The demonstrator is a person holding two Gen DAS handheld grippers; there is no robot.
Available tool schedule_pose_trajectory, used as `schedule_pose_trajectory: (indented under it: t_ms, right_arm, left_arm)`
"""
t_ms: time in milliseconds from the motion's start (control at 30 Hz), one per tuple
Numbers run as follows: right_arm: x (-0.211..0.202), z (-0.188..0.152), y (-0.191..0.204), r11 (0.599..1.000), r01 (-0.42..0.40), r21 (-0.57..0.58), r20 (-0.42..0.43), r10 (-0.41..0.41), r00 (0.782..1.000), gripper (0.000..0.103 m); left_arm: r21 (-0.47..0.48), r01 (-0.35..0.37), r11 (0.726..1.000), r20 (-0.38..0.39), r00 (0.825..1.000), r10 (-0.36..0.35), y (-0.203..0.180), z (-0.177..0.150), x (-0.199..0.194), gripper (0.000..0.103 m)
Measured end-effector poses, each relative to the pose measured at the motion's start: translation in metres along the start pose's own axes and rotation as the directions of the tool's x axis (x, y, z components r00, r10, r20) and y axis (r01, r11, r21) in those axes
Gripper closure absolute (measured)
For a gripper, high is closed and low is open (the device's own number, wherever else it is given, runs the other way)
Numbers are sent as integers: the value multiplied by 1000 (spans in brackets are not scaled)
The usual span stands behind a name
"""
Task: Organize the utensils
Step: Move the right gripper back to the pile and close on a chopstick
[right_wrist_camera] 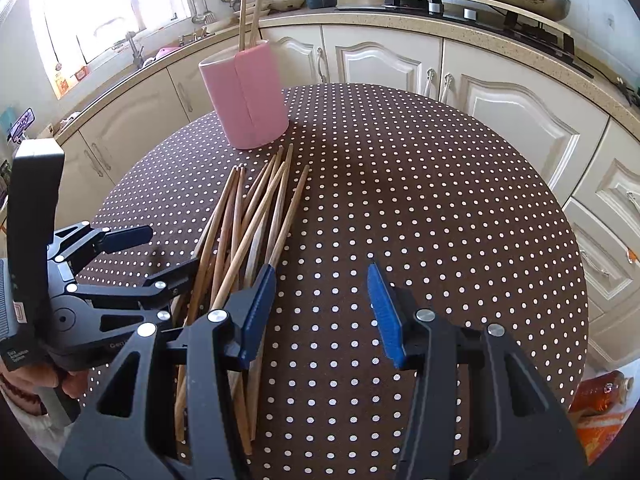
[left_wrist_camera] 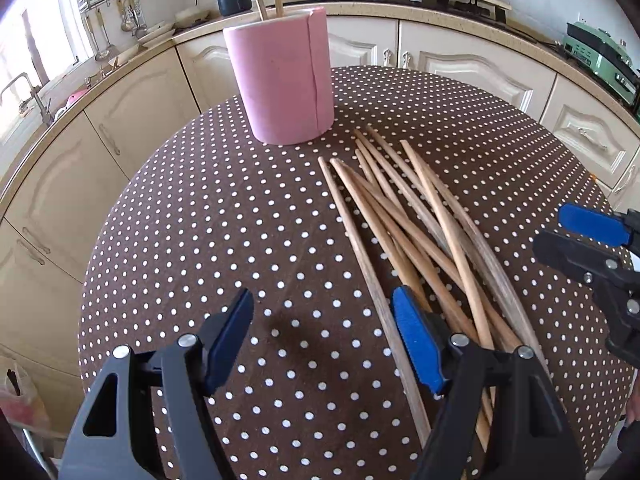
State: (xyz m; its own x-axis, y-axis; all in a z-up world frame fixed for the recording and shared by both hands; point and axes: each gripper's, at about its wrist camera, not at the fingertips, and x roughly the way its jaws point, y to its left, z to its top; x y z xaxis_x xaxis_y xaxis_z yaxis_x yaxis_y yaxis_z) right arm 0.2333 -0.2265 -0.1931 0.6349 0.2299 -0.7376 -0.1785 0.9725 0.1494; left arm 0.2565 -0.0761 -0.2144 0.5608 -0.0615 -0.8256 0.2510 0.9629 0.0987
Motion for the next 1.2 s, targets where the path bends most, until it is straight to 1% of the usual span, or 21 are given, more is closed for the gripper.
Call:
schedule_pose_trajectory:
  t_ms: [67,267,300,333,400,467,500,567,633,667,700,900,1033,1100,1133,1200]
  right_arm:
    - [2,0,-3,1000,-5,3,-6,5,1000,55]
    - [6,4,-8,999,-32,13,-24,32,999,55]
    - [8,6,-9,999,-41,17,-32,42,999,55]
    - [10,8,-10,998,-53,22,-44,54,998,55]
    - [15,11,-10,997,-76,32,-64,77,995,55]
    - [21,14,-10,994,-96,47,-91,100,991,55]
    - [24,16,-10,994,-98,48,-100,102,990,55]
    - [30,20,-10,995,-93,46,-115,97,989,57]
    - [37,25,-8,993,-109,51,-140,115,983,62]
    - [40,27,-7,992,-113,51,-153,120,981,67]
    - [44,29,-7,993,-113,47,-166,119,979,68]
    - [56,44,1,992,-121,31,-213,125,969,69]
    - [63,49,7,996,-93,-1,-246,90,965,71]
    - [66,52,13,997,-67,-24,-261,58,964,78]
    - [67,53,12,998,-60,-25,-268,51,962,80]
    - [70,56,13,998,-50,-27,-281,40,959,87]
  left_arm:
    - [0,-1,1000,1,1000,1,2,4,4,32]
    - [-45,42,998,-22,999,-43,12,14,13,32]
    - [-50,48,998,-20,999,-49,14,15,13,33]
    - [-56,57,997,-9,998,-57,15,15,13,42]
    - [-47,61,997,6,998,-61,15,14,12,51]
    - [-39,66,997,6,998,-65,14,14,13,53]
    - [-38,65,997,6,998,-65,14,15,13,58]
    - [-30,71,997,3,997,-71,14,14,12,61]
    - [-23,77,997,3,997,-77,15,11,11,64]
    - [-22,74,997,2,997,-74,16,10,11,65]
    - [-21,74,997,0,997,-74,17,10,11,67]
    - [-11,87,996,-23,996,-87,21,10,11,68]
    - [-7,86,996,-37,996,-87,22,13,13,68]
    - [-10,86,996,-45,995,-87,24,13,13,68]
    - [-15,88,996,-49,995,-89,25,15,14,68]
    - [-13,80,997,-58,995,-81,25,18,15,68]
